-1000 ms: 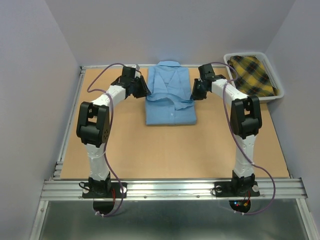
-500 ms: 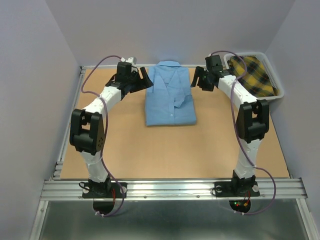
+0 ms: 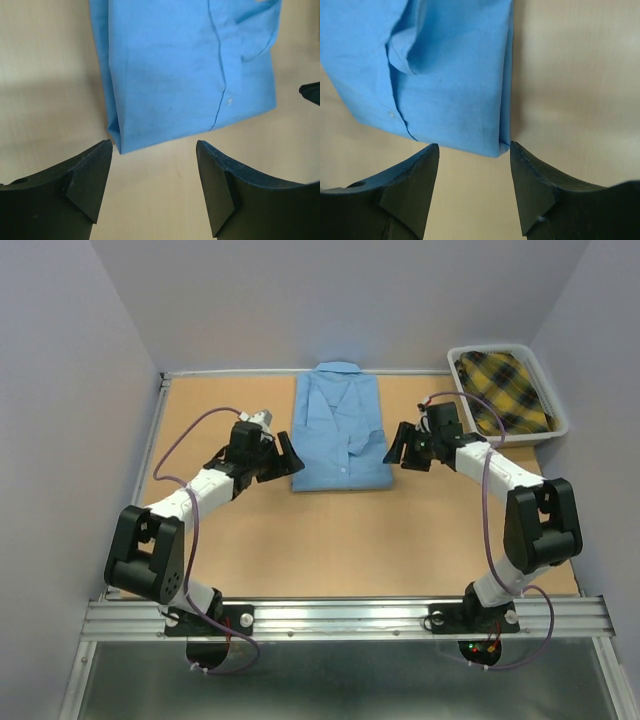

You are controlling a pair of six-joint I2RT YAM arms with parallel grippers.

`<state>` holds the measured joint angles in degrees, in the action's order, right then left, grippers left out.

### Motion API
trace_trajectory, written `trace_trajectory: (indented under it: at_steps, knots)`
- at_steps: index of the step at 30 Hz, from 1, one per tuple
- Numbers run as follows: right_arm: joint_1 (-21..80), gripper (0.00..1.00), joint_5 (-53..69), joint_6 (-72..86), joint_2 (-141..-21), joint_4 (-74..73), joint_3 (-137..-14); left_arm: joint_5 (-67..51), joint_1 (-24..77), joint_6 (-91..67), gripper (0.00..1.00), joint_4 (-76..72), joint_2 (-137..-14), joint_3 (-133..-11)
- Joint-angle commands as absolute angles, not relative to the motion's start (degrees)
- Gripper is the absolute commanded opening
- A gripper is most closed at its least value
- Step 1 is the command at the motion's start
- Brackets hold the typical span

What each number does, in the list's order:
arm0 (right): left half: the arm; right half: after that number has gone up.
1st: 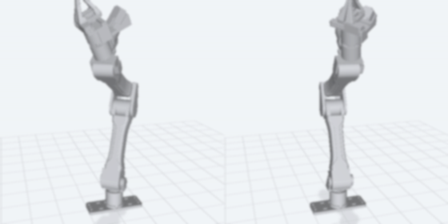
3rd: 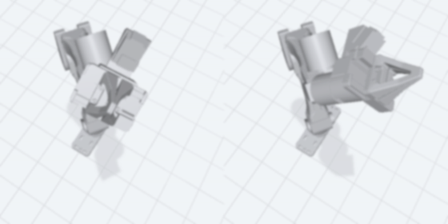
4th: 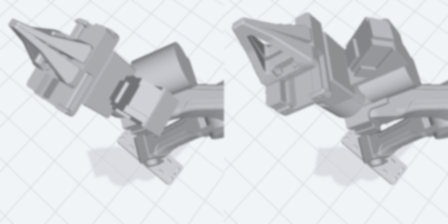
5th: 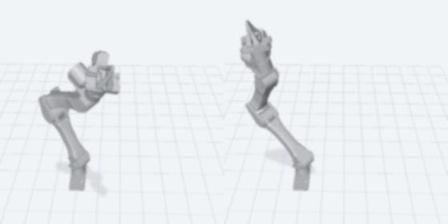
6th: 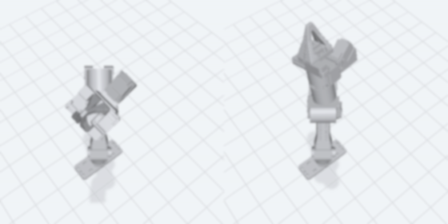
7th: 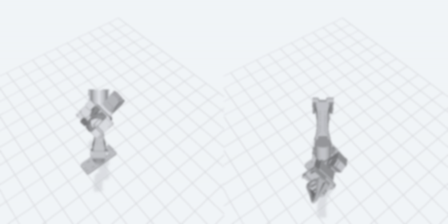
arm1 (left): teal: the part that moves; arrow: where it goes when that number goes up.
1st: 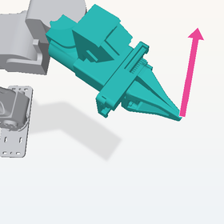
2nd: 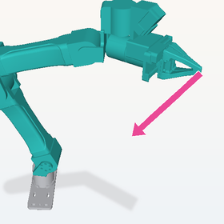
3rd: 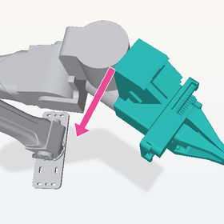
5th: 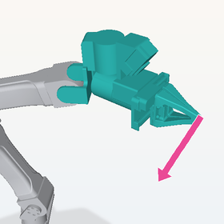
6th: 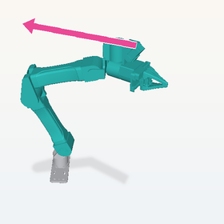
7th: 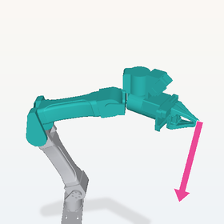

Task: Fold and stack the long sleeve shirts
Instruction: Fold the shirt

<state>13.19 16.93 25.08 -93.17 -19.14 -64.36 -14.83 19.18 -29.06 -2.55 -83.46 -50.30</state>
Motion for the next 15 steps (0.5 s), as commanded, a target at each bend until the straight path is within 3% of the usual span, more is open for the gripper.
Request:
trace_trajectory:
  at_steps: [1, 15]
  knots:
    - [13.54, 0.63, 21.62, 27.15, -92.72, -11.08, -60.47, -14.33, 20.30, -30.67, 0.79, -8.35, -84.28, -49.04]
    - [13.54, 0.64, 20.38, 29.00, -96.94, -4.05, -55.81, -13.09, 20.74, -28.83, 0.79, -8.70, -93.16, -53.08]
